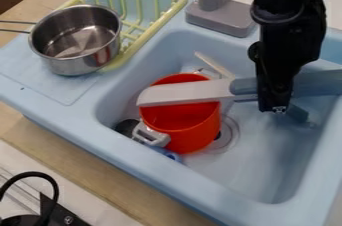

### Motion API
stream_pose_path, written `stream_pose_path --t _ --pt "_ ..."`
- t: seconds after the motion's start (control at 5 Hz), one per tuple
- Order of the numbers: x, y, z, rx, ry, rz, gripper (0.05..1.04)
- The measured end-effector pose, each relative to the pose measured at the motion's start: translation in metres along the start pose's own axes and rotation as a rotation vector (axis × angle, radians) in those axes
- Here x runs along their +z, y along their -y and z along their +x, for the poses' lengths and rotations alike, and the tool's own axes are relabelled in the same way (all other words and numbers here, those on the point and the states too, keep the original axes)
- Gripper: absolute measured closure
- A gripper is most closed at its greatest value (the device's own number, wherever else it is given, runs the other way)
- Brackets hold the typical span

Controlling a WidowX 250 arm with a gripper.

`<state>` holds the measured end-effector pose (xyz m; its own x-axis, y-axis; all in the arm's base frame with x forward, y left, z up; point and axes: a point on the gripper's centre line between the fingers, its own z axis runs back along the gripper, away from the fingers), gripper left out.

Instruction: Move the knife to the left bottom corner of the sink

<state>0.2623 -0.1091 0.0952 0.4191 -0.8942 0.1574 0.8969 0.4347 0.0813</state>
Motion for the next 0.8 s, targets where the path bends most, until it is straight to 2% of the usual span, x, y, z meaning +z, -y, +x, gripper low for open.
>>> stream_pose_path --t 0.2,0.4,0.6,0.8 --pt "-0.001 0.001 0.002 -0.057 -0.020 0.016 0.693" --pt "0.003 0.009 -0.003 -0.054 -0.004 0.015 0.643" --pt "0.001 0.012 -0.007 -0.055 -0.012 -0.001 0.353" --pt "0.002 0.014 -0.008 -0.029 -0.021 -0.017 0.110"
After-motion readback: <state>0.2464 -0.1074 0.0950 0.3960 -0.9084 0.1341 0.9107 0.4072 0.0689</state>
